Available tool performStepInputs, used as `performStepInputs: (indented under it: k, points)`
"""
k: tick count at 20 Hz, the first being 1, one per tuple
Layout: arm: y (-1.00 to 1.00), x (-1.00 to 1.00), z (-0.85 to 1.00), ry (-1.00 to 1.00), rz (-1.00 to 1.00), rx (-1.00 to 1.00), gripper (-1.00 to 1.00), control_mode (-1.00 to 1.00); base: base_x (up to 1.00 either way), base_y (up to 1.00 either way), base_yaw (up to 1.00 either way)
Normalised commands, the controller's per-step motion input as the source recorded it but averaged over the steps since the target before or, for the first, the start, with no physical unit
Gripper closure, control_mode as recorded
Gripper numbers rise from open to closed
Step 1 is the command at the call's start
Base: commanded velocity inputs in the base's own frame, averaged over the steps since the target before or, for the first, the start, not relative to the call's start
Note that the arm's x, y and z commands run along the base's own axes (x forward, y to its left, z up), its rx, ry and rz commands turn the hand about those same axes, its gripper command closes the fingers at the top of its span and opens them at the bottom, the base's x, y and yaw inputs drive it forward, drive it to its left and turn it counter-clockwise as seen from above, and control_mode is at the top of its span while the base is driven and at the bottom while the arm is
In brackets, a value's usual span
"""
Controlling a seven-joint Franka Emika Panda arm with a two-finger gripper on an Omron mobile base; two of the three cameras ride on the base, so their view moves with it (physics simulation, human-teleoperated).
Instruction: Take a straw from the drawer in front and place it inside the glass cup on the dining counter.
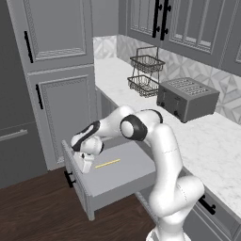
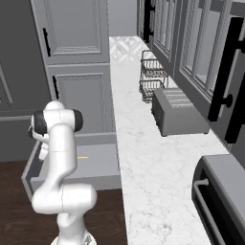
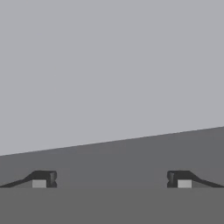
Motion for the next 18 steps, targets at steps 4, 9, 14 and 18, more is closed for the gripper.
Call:
performStepInputs:
  k: [4, 9, 14, 18]
  points:
    - [0.08, 0.00, -0.02, 0.01, 0.02, -0.01, -1.00, -1.00, 0.00, 0.00, 0.00]
    - [-0.50, -0.02, -0.02, -0.02, 0.06, -0.01, -1.00, -1.00, 0.00, 0.00, 0.00]
    - [-0.68, 0.00, 0.00, -0.01, 0.07, 0.00, -1.00, -1.00, 0.00, 0.00, 0.00]
    - [-0.62, 0.00, 0.00, 0.00, 0.05, 0.00, -1.00, -1.00, 0.00, 0.00, 0.00]
